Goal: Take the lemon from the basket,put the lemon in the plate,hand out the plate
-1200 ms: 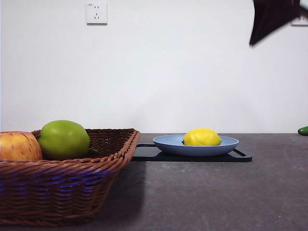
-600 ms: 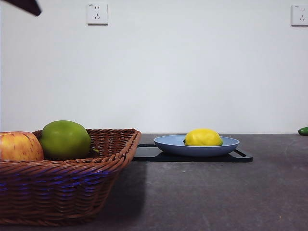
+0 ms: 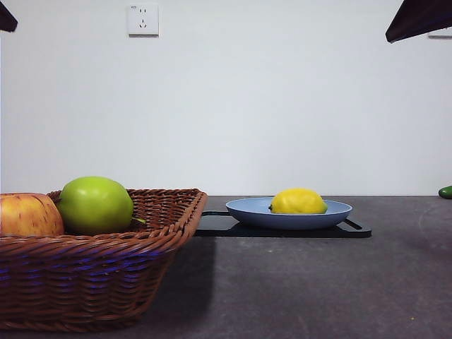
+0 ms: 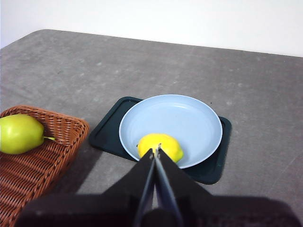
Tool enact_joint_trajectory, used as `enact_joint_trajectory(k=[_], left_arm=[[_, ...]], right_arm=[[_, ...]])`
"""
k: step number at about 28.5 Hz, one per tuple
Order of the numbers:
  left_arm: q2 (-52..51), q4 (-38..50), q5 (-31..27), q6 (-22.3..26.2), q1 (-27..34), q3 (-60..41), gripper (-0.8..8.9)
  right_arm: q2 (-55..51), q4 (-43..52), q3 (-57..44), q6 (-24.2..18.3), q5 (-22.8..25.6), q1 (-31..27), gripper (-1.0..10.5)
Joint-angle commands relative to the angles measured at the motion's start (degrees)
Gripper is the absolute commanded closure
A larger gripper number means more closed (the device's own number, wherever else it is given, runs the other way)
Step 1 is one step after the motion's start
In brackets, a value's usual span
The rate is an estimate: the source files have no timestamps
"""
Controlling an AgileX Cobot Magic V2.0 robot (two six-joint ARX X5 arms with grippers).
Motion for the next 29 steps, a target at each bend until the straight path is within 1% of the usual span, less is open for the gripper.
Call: enact_joint_trajectory(k=[1,5,8,10,12,15,18,20,24,29], left_arm=[[0.24,0.63,0.31,-0.37,-0.04,0.48,8.04],[0.24,0.63,0.31,-0.37,-0.04,0.48,8.04],[-1.51,-1.49,-0.33,1.92,0.04,0.48,8.04],[-5.77,-3.52,-5.05,3.43,0.98,0.46,8.05],[-10.84,-6.64,-6.95,2.21,2.58,0.46,8.05],[-17.97,-10.56,-6.93,2.23,5.92,0.46,8.05],[-23.76,-12.5,-7.19,1.84,9.79,0.46,8.05],[-26.32,-13.73,-7.08,0.39,11.8,0.42,8.05],[-29.75,-17.92,-7.1,-0.11,14.69,-1.42,8.05],[-30.25,-13.66,-6.75,-0.44,15.89,-7.87,8.05]], right_arm=[[0.13,0.55,0.66,0.57,0.2,0.33,9.4],[0.0,0.57,0.66,0.57,0.17,0.33,9.4],[0.02,0.57,0.66,0.57,0.17,0.33,9.4],[-0.02,0.55,0.66,0.57,0.17,0.33,9.4],[-0.24,0.55,0.66,0.57,0.17,0.33,9.4],[-0.35,0.55,0.66,0.57,0.17,0.33,9.4],[-0.35,0.55,0.66,0.57,0.17,0.33,9.4],[-0.35,0.55,0.66,0.57,0.17,0.33,9.4],[-0.35,0.55,0.66,0.57,0.17,0.33,9.4],[-0.44,0.55,0.66,0.57,0.15,0.33,9.4]])
